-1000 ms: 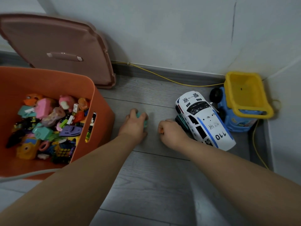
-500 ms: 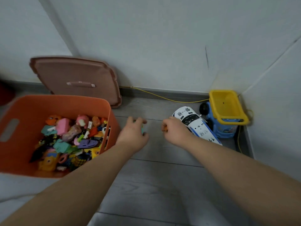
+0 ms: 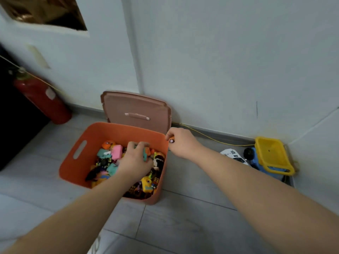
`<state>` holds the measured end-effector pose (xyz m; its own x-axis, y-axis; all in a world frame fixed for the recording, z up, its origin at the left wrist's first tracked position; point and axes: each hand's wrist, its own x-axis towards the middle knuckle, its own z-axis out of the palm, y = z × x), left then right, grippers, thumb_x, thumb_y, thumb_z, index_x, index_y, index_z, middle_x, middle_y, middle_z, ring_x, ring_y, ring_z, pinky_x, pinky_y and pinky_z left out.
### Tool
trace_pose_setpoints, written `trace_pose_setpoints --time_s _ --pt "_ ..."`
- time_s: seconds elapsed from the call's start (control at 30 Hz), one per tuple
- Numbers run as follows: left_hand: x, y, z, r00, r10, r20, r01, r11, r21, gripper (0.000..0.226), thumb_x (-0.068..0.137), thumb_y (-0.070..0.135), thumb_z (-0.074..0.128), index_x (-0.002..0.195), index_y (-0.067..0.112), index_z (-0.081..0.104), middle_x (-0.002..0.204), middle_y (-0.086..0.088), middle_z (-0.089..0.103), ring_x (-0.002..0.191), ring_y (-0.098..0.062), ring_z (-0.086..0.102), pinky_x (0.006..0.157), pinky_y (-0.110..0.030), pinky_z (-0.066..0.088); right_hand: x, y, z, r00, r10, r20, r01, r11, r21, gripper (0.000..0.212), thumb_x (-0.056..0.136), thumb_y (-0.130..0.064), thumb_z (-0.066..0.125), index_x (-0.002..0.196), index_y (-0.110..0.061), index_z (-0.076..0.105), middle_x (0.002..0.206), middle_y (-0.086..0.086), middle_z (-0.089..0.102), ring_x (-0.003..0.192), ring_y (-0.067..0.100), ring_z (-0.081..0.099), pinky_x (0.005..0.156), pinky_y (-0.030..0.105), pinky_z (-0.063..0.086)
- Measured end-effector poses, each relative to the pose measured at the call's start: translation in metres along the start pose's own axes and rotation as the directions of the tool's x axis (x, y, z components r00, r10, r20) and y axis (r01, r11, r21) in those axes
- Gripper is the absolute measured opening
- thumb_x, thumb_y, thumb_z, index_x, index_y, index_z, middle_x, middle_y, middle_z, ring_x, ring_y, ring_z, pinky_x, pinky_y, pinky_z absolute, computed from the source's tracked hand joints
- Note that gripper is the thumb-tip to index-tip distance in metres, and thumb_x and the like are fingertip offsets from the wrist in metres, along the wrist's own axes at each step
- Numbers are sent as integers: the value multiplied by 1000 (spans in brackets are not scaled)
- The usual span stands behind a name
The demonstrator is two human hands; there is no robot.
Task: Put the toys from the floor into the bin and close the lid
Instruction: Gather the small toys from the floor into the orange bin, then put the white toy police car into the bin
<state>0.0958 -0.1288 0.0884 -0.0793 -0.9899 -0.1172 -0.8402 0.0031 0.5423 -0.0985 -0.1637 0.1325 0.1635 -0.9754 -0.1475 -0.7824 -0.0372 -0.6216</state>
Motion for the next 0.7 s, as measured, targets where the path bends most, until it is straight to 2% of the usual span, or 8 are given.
trace_pose_setpoints --time_s 0.13,0.27,0.33,0.43,0.5,0.57,0.7 --pt "2 -46 -42 991 -135 -3 135 990 24 49 88 35 61 135 28 47 133 -5 35 99 -25 57 84 -35 51 12 -55 22 996 -10 93 6 999 50 26 81 -2 60 98 -19 69 110 0 67 97 19 60 75 23 41" --pt "1 -93 -76 963 -267 32 265 963 56 50 86 33 60 134 27 47 133 -10 37 98 -32 62 86 -39 54 24 -99 56 986 -18 165 7 998 68 20 81 -10 71 97 -22 69 105 -5 63 98 16 61 72 26 43" --pt "-2 -110 -87 953 -299 38 295 952 83 53 85 32 63 136 28 46 136 -9 38 106 -29 60 86 -33 53 28 -116 74 972 -43 231 32 998 51 24 79 -15 78 98 -25 67 112 -2 65 99 18 61 72 27 45" --pt "-6 -132 -102 943 -329 43 322 940 112 61 85 38 66 141 28 44 140 -8 41 118 -27 54 91 -32 49 31 -136 98 926 -118 359 128 992 -3 37 83 -13 71 116 -26 63 120 -1 64 97 21 63 77 32 52" --pt "-12 -140 -105 943 -324 69 315 942 115 64 84 36 65 143 26 44 139 -8 44 121 -27 52 96 -33 48 29 -139 108 913 -122 388 154 987 -52 48 83 -12 64 126 -31 59 127 -1 61 106 23 61 85 37 52" --pt "-18 -145 -108 945 -317 73 308 944 114 63 84 35 64 143 26 44 137 -8 46 119 -27 53 97 -35 50 24 -137 111 919 -120 376 161 984 -79 52 83 -14 60 132 -32 56 132 2 58 114 25 56 92 38 47" --pt "-21 -130 -105 953 -300 40 296 952 81 59 87 36 62 143 27 43 139 -7 43 107 -23 57 88 -34 53 15 -116 93 932 -116 343 159 982 -101 54 84 -18 63 136 -25 53 128 8 54 115 28 53 86 33 42"
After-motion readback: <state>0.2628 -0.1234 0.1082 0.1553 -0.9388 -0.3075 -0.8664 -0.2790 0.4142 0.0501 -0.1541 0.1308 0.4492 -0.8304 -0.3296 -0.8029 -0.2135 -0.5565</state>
